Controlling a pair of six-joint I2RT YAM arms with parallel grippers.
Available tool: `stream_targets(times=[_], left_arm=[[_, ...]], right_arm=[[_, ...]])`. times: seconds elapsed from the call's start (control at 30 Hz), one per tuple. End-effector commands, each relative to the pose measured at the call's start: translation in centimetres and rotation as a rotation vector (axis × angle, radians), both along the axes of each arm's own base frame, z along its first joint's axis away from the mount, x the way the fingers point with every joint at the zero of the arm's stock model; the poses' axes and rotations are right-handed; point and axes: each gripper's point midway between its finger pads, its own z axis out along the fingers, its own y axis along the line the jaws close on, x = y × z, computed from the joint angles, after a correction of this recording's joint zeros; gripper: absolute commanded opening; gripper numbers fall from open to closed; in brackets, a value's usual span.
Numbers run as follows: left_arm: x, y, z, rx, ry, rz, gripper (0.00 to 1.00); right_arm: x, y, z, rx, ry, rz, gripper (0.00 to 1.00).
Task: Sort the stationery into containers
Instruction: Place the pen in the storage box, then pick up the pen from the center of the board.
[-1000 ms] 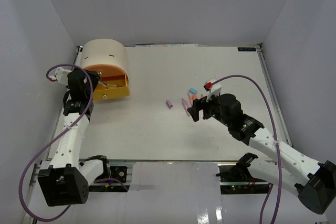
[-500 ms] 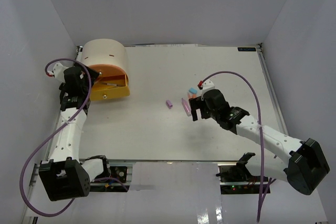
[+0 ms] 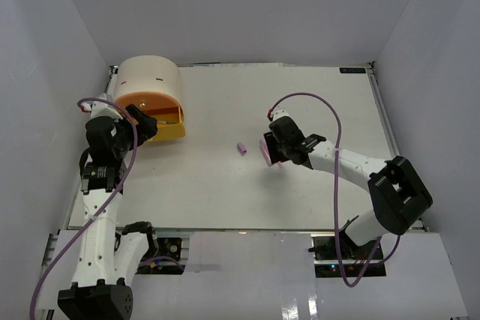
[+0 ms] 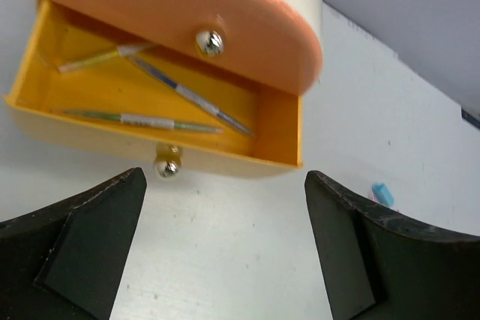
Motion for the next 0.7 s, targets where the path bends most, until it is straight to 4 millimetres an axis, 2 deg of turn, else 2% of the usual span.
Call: stream_targets(times=[0.0, 0.1, 0.2, 0.23, 0.57, 0.63, 0.67], left_arm=[[-2.1, -3.0, -1.9, -0.003, 0.056, -0.158, 0.98], [-3.0, -4.2, -3.2, 0.013, 0.077, -0.215, 0.98], [-3.5, -4.1, -3.9, 0.038, 0.085, -0.209, 0.98], [-3.7, -4.0, -4.2, 0.041, 0.09, -0.204, 0.98], [-3.8, -4.8, -4.3, 0.021, 0.093, -0.242, 0.98], [-3.8, -5.2, -4.3, 0.004, 0.1, -0.26, 0.98], [-3.8, -5.4, -4.3, -0.005, 0.101, -0.269, 0.98]], right_arm=[[2.3, 0.9, 0.9, 0.004, -0.033, -0.03, 0.57], [3.2, 1.3, -0.8, -0.023, 0.006, -0.044, 0.54], [4.0, 1.6, -1.2, -0.027, 0.011, -0.056, 0.52], [4.0, 1.6, -1.9, -0.039, 0.026, -0.056, 0.5], [4.8, 1.2, -4.4, -0.068, 0.08, -0.068, 0.4], [4.8, 1.2, -4.9, -0.071, 0.09, -0.064, 0.36], [4.7, 1.2, -5.1, -0.073, 0.095, -0.061, 0.24]])
